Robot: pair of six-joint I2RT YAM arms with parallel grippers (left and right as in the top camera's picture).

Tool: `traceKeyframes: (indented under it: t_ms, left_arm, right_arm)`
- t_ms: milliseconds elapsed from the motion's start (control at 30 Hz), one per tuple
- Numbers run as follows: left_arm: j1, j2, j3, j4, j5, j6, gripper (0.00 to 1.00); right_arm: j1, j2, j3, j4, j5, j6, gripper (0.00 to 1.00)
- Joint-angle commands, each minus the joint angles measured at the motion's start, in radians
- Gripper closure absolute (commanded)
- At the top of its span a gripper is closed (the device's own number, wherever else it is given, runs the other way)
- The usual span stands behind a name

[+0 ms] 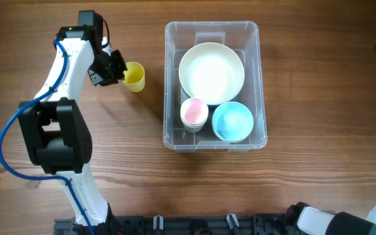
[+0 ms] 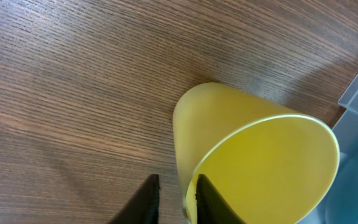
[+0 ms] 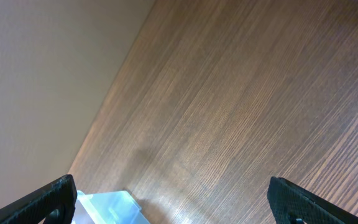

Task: Pack container
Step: 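Move the left gripper to the yellow cup and grasp it, then stack the yellow cup onto the pink cup in the container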

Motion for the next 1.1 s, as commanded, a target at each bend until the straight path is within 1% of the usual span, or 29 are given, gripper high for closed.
traceKeyframes:
  t_ms: [0, 133, 200, 300, 367, 467, 533, 600, 667, 767, 900, 1000, 1067]
  left_arm:
    - [-0.005, -0.007, 0.006, -0.005, 0.018, 0.023, 0.96]
    - [0.006, -0.026, 0.01, -0.027, 0.015, 0.023, 0.96]
    - [0.014, -0.063, 0.035, -0.059, 0.01, 0.023, 0.96]
    - [0.009, -0.15, 0.122, -0.14, 0.008, 0.027, 0.96]
    - [-0.018, -0.229, 0.175, -0.201, 0.008, 0.026, 0.96]
    - [-0.098, -0.343, 0.183, -0.248, 0.008, 0.026, 0.96]
    - [-0.184, -0.398, 0.183, -0.286, 0.008, 0.026, 0.96]
    - [-0.267, -0.42, 0.183, -0.319, 0.003, 0.026, 0.96]
    - [-0.375, -0.418, 0.179, -0.351, -0.054, 0.021, 0.96]
    - [-0.471, -0.417, 0.136, -0.359, -0.075, 0.006, 0.96]
    - [-0.537, -0.417, 0.065, -0.344, -0.075, -0.004, 0.96]
    - [-0.554, -0.416, -0.01, -0.29, -0.087, -0.004, 0.96]
    - [-0.553, -0.415, -0.081, -0.216, -0.098, -0.004, 0.96]
  right_arm:
    - [0.0, 0.004, 0.003, 0.0, -0.005, 0.006, 0.0]
    - [0.0, 0.004, 0.003, 0.0, -0.005, 0.007, 0.0]
    - [0.0, 0.004, 0.003, 0.0, -0.005, 0.007, 0.0]
    - [0.0, 0.004, 0.003, 0.0, -0.005, 0.006, 0.0]
    - [0.0, 0.004, 0.003, 0.0, -0.005, 0.007, 0.0]
    - [0.0, 0.004, 0.003, 0.0, -0.005, 0.007, 0.0]
    - [0.0, 0.004, 0.003, 0.0, -0.005, 0.007, 0.0]
    - [0.0, 0.004, 0.003, 0.0, -0.005, 0.006, 0.0]
    - [0.0, 0.004, 0.003, 0.0, -0.005, 0.007, 0.0]
    - [0.0, 0.004, 0.003, 0.0, -0.005, 0.006, 0.0]
    - [0.0, 0.004, 0.003, 0.0, -0.005, 0.006, 0.01]
    - [0.0, 0.004, 0.003, 0.0, -0.005, 0.006, 0.0]
    - [0.0, 0.004, 0.003, 0.0, -0.005, 0.007, 0.0]
